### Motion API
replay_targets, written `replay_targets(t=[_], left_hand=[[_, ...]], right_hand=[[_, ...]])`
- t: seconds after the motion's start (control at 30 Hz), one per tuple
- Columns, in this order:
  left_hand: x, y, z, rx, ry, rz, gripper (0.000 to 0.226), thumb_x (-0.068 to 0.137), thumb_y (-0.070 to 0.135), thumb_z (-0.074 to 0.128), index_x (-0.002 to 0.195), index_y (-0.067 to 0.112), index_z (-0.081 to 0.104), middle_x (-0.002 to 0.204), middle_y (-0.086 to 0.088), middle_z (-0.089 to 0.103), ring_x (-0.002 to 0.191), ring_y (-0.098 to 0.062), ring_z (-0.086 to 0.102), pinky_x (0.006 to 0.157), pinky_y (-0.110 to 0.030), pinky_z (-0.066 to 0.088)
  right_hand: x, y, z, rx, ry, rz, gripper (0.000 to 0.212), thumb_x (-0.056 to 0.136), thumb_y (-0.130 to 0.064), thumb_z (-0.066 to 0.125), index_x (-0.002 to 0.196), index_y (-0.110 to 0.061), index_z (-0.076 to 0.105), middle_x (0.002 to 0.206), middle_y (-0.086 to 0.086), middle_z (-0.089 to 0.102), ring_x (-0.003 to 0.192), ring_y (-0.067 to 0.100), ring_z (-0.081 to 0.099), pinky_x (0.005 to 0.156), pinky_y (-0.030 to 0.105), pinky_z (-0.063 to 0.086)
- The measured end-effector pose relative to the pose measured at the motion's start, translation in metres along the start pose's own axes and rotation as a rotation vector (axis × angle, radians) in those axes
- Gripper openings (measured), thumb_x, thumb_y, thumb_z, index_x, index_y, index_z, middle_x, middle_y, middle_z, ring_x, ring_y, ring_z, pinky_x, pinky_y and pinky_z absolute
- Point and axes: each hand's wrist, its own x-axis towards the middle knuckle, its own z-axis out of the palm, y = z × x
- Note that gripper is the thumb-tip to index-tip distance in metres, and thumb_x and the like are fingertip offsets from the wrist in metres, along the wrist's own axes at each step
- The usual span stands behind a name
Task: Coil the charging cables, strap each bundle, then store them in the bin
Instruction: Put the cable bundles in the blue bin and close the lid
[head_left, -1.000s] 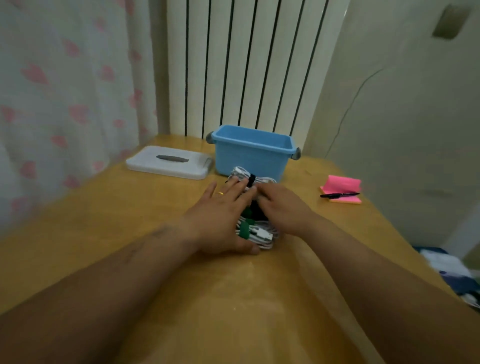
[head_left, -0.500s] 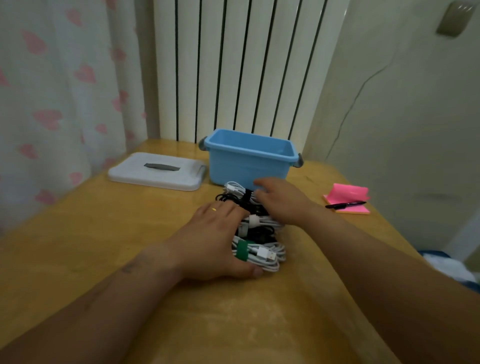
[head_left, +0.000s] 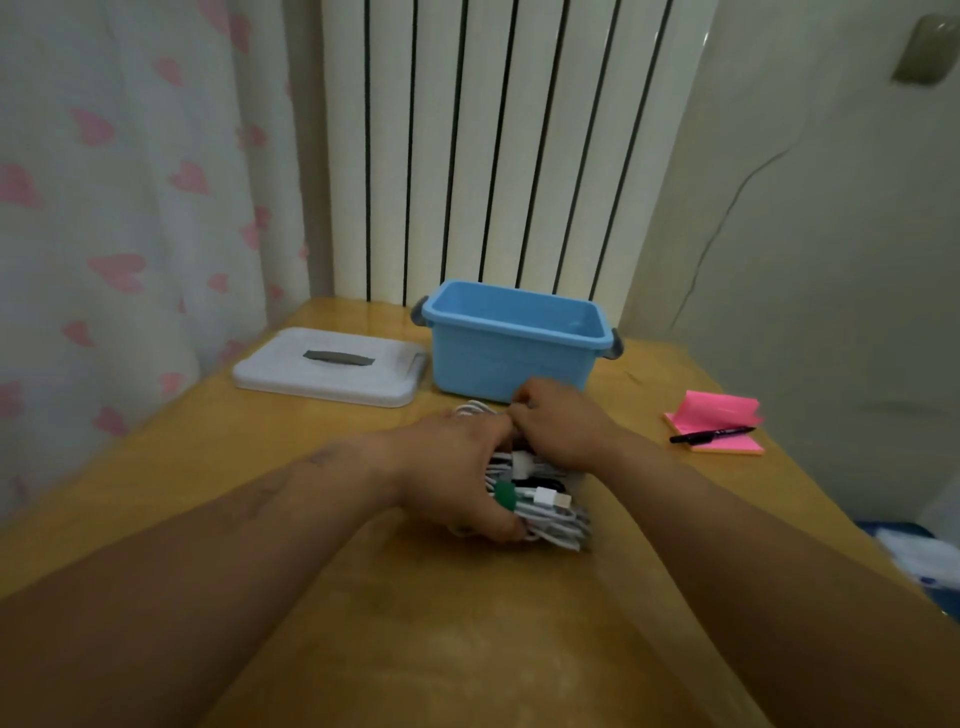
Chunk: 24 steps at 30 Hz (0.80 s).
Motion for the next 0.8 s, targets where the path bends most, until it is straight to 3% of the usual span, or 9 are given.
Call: replay_targets(t=[0.07,0.13,0.23,0.3,0.37,0.43,0.53,0.67,0.8], left_hand=[[0.002,-0.008,0.001,-0.061,-0.004,-0.007,0.079,0.068,0.060,0.094,0.129,0.043,0.047,0.121,0.019,0.059,0.106,-0.003,0.063,0.097,-0.035,0.059],[0.004,-0.015,0.001,-0.065,-0.002,-0.021,0.093,0.063,0.065,0.095,0.138,0.043,0.043,0.129,0.019,0.057,0.114,-0.004,0.061,0.103,-0.038,0.057],[0.013,-0.017,-0.005,0.103,-0.005,-0.021,0.132,0.065,0.079,0.086,0.167,0.033,0.016,0.166,0.007,0.036,0.149,-0.018,0.040,0.126,-0.040,0.035],[0.021,-0.014,-0.010,0.234,-0.034,-0.023,0.138,0.066,0.088,0.078,0.170,0.028,0.011,0.175,0.002,0.023,0.160,-0.022,0.023,0.132,-0.042,0.020],[0.029,-0.015,-0.017,0.220,-0.099,-0.016,0.121,0.063,0.087,0.081,0.162,0.038,0.030,0.162,0.008,0.042,0.149,-0.019,0.039,0.127,-0.042,0.032],[0.032,-0.015,-0.021,0.159,-0.184,-0.013,0.106,0.056,0.087,0.085,0.147,0.049,0.045,0.142,0.020,0.057,0.130,-0.011,0.056,0.115,-0.037,0.047],[0.037,-0.016,-0.020,0.167,-0.220,-0.023,0.118,0.046,0.091,0.085,0.148,0.048,0.045,0.136,0.023,0.061,0.121,-0.007,0.061,0.110,-0.037,0.053],[0.041,-0.014,-0.021,0.250,-0.311,-0.033,0.134,0.042,0.082,0.094,0.155,0.045,0.033,0.139,0.019,0.056,0.125,-0.011,0.060,0.111,-0.035,0.051],[0.048,-0.009,-0.028,0.232,-0.392,-0.062,0.134,0.061,0.052,0.103,0.165,0.035,0.021,0.140,0.017,0.045,0.128,-0.008,0.048,0.103,-0.025,0.041]], right_hand=[[0.000,0.000,0.001,0.013,-0.199,-0.006,0.036,0.108,-0.035,0.040,0.110,-0.015,0.069,0.113,0.010,0.070,0.101,0.026,0.064,0.095,0.046,0.052],[-0.004,0.004,0.004,0.001,-0.250,-0.042,0.044,0.111,-0.032,0.032,0.115,-0.015,0.072,0.123,0.010,0.071,0.108,0.025,0.065,0.102,0.048,0.051],[-0.013,0.004,0.002,0.022,-0.211,-0.082,0.041,0.113,-0.023,0.033,0.121,-0.010,0.071,0.133,0.013,0.068,0.116,0.026,0.062,0.105,0.045,0.047],[-0.022,0.003,-0.001,0.091,-0.196,-0.121,0.038,0.113,-0.024,0.035,0.116,-0.013,0.071,0.129,0.010,0.070,0.112,0.022,0.063,0.102,0.044,0.048],[-0.034,0.000,-0.007,0.248,-0.213,-0.111,0.036,0.111,-0.036,0.038,0.106,-0.026,0.073,0.116,-0.001,0.074,0.101,0.013,0.066,0.096,0.041,0.052],[-0.040,0.000,-0.016,0.326,-0.338,-0.073,0.037,0.107,-0.058,0.042,0.115,-0.036,0.071,0.119,-0.010,0.073,0.105,0.007,0.067,0.098,0.036,0.053],[-0.034,0.001,-0.033,0.199,-0.622,-0.114,0.079,0.080,-0.089,0.061,0.146,-0.045,0.053,0.138,-0.017,0.065,0.124,0.007,0.063,0.110,0.037,0.050],[-0.021,-0.019,-0.042,-0.097,-0.857,-0.089,0.109,0.060,-0.082,0.084,0.153,-0.043,0.042,0.143,-0.013,0.060,0.129,0.013,0.060,0.115,0.041,0.048],[-0.018,-0.034,-0.046,-0.226,-0.908,0.005,0.093,0.080,-0.064,0.080,0.157,-0.034,0.039,0.149,-0.011,0.050,0.127,0.016,0.053,0.101,0.031,0.042]])
